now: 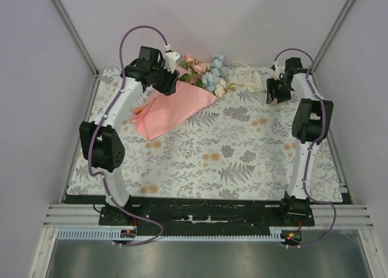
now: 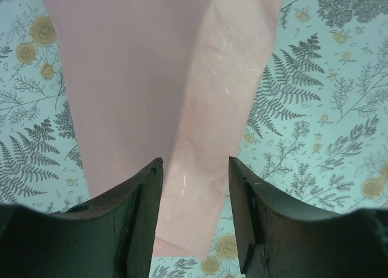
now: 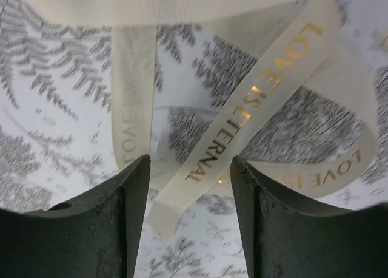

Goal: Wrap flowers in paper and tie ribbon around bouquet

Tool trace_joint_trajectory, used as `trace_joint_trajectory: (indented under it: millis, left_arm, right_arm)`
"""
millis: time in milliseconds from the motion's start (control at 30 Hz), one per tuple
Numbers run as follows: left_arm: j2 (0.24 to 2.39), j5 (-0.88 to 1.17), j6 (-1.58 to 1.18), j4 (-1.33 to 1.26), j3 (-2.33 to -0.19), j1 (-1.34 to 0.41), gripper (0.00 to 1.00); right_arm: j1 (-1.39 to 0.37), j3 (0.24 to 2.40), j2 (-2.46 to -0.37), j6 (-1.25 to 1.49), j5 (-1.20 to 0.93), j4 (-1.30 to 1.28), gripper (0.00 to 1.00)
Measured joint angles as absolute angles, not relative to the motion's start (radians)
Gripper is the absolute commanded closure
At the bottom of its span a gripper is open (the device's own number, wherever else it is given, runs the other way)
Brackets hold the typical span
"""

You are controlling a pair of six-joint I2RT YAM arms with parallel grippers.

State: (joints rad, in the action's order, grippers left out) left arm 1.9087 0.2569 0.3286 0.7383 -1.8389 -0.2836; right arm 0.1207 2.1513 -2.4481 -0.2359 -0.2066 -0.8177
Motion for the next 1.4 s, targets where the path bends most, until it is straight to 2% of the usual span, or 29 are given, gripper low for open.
trace_joint_trajectory:
  millis: [233, 333, 400, 433, 633, 767, 833, 900, 1000, 1100, 1233, 1400]
  left_arm:
    - [1.808, 0.289, 0.293, 0.723, -1.750, -0.284, 0.44]
    - [1.784, 0.290, 0.284, 0.722, -1.718, -0.284, 0.44]
    - [1.774, 0.290, 0.281, 0.722, -1.703, -0.284, 0.44]
    - [1.770, 0.290, 0.280, 0.722, -1.697, -0.284, 0.44]
    - [1.734, 0.298, 0.274, 0.722, -1.683, -0.284, 0.44]
    - [1.693, 0.335, 0.268, 0.712, -1.668, -0.284, 0.43]
    - [1.670, 0.358, 0.261, 0.706, -1.651, -0.284, 0.43]
    - [1.652, 0.380, 0.252, 0.699, -1.629, -0.284, 0.43]
    - [1.642, 0.405, 0.234, 0.700, -1.609, -0.284, 0.42]
    - [1.642, 0.406, 0.215, 0.701, -1.606, -0.284, 0.34]
    - [1.640, 0.405, 0.199, 0.701, -1.606, -0.284, 0.32]
    - [1.629, 0.405, 0.196, 0.701, -1.587, -0.284, 0.32]
  right_arm:
    - [0.120, 1.985, -2.351, -0.169, -0.240, -0.835, 0.44]
    - [0.120, 1.960, -2.338, -0.155, -0.249, -0.826, 0.74]
    - [0.120, 1.941, -2.331, -0.153, -0.258, -0.820, 0.98]
    - [0.120, 1.935, -2.327, -0.150, -0.258, -0.818, 1.00]
    - [0.128, 1.921, -2.297, -0.144, -0.303, -0.810, 1.00]
    - [0.142, 1.750, -2.109, -0.116, -0.414, -0.748, 1.00]
    - [0.144, 1.660, -1.985, -0.097, -0.441, -0.731, 0.70]
    - [0.146, 1.638, -1.901, -0.082, -0.437, -0.731, 0.65]
    - [0.147, 1.720, -1.906, -0.088, -0.387, -0.737, 0.61]
    - [0.150, 1.764, -1.982, -0.091, -0.339, -0.732, 0.43]
    - [0.155, 1.765, -2.104, -0.084, -0.297, -0.771, 0.41]
    - [0.155, 1.790, -2.220, -0.059, -0.244, -0.826, 0.43]
